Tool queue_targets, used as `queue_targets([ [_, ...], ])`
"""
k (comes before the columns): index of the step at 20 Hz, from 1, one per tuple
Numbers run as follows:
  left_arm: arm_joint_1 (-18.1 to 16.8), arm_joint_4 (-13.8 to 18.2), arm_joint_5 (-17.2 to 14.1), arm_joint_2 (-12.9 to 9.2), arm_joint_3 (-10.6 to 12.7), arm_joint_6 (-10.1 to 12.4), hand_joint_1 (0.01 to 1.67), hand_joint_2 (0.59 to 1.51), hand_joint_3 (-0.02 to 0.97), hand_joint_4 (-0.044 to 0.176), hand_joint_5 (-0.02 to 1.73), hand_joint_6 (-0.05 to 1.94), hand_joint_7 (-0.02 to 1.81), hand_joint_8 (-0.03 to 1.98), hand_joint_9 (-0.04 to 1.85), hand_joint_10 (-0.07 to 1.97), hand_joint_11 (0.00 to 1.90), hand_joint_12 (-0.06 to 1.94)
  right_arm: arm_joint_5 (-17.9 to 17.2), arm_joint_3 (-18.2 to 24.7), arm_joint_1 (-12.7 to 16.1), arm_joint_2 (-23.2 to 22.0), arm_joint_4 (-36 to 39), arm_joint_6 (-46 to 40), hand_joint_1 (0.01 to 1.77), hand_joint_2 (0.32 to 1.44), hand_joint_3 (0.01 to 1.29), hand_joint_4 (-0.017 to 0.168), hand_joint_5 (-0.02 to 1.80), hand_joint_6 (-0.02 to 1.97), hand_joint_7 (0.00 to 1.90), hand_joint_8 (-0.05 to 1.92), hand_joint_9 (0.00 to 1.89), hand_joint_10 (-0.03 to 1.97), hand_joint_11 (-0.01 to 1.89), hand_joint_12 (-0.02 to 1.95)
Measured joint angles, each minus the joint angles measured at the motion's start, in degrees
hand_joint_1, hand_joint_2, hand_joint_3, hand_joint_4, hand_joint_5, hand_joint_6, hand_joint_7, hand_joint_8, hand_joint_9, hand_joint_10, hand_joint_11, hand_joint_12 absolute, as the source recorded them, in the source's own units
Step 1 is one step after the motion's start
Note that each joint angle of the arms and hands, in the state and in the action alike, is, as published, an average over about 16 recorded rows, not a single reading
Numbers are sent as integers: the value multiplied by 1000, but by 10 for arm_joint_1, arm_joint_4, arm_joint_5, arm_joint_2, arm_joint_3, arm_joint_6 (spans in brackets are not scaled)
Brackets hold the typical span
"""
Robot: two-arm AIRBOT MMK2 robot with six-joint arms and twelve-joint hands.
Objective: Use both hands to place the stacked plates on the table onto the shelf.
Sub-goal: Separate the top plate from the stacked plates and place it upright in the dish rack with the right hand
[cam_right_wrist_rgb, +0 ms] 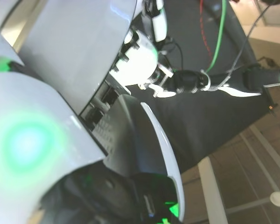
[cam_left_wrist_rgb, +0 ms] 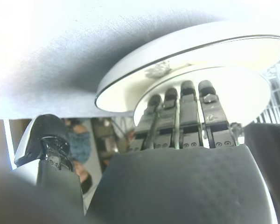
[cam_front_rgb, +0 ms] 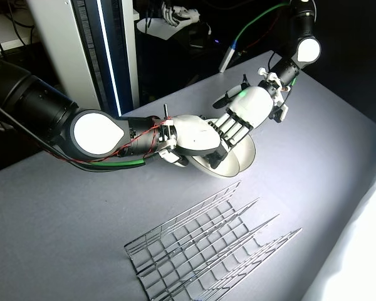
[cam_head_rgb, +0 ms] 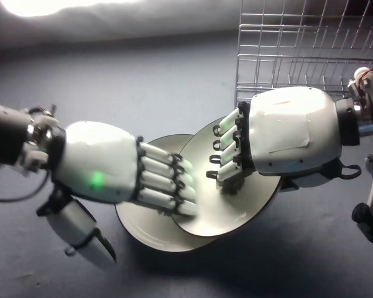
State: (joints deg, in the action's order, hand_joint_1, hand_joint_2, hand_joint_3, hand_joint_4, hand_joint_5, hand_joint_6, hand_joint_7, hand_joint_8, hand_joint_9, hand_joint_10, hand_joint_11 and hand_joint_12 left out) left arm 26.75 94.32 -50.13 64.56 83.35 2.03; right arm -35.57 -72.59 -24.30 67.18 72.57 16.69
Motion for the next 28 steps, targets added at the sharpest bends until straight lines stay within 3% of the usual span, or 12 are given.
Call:
queue_targets([
  [5,-35,-14,2,-35,-5,24,22,1124,16,1,0,3,12,13,20,7,14,15,-5,9,13,-10,0,0,1259,1011,13,-4,744,546,886,364,853,920,712,1206],
  [9,-60,-23,4,-71,-13,43,22,1123,17,1,6,16,16,18,19,8,14,16,-2,21,30,-20,-3,-1,1265,1010,13,-3,767,680,920,456,889,1050,735,1194],
  [19,-82,-37,11,-141,-25,70,22,1121,17,1,14,17,17,18,18,7,14,16,21,52,78,-35,-67,-2,1304,1011,13,2,869,925,1036,579,962,1078,757,1191],
  [28,-85,-35,20,-168,-3,67,22,1122,17,1,19,18,17,18,19,7,14,13,39,62,114,-37,-213,-6,1328,1012,13,0,922,1019,1096,643,996,1072,772,1185],
])
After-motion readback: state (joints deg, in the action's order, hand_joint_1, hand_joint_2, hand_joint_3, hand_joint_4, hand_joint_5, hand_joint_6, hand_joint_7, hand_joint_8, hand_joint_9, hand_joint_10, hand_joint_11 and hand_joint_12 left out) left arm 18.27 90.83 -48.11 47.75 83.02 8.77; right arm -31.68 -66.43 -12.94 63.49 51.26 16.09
